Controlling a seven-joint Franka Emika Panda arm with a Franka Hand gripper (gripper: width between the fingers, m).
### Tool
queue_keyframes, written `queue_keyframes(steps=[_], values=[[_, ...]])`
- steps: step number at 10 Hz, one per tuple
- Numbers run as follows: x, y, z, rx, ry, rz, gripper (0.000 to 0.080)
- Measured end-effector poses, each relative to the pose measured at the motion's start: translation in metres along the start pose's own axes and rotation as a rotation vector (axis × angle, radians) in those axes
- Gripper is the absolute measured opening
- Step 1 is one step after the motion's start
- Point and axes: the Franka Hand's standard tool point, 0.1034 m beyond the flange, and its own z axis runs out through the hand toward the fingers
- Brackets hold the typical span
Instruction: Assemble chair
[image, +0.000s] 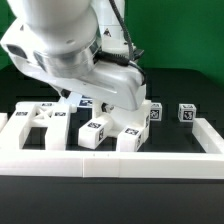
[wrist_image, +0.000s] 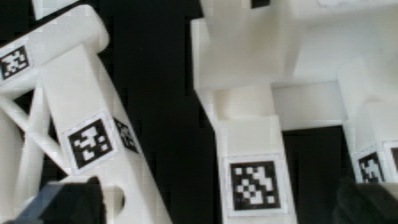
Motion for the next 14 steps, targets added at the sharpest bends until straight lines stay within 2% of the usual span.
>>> queue_keyframes(steps=[1, 2, 3, 4, 5, 7, 8, 9, 11, 12, 13, 14], values=[[0.009, -0.005, -0.007, 0.02, 0.089, -0.014, 0.0649], [0.012, -0.004, -0.019, 0.046, 0.175, -0.069, 0.0649], [0.013, 0.005, -0.035, 0.071, 0.253, -0.111, 0.0649], [0.015, 0.014, -0.042, 0.089, 0.306, -0.122, 0.0649], [0.022, 0.009, -0.045, 0.105, 0.409, -0.115, 0.0649], [0.024, 0.003, -0.046, 0.121, 0.549, -0.118, 0.0649], [0.026, 0.003, -0.046, 0.116, 0.623, -0.154, 0.0649], [0.025, 0.012, -0.043, 0.084, 0.623, -0.264, 0.0649], [0.035, 0.035, -0.045, 0.019, 0.642, -0.47, 0.0649], [0.037, 0.043, -0.042, 0.015, 0.635, -0.483, 0.0649], [0.036, 0.039, -0.042, 0.024, 0.636, -0.452, 0.0649], [0.036, 0.038, -0.042, 0.022, 0.635, -0.456, 0.0649]])
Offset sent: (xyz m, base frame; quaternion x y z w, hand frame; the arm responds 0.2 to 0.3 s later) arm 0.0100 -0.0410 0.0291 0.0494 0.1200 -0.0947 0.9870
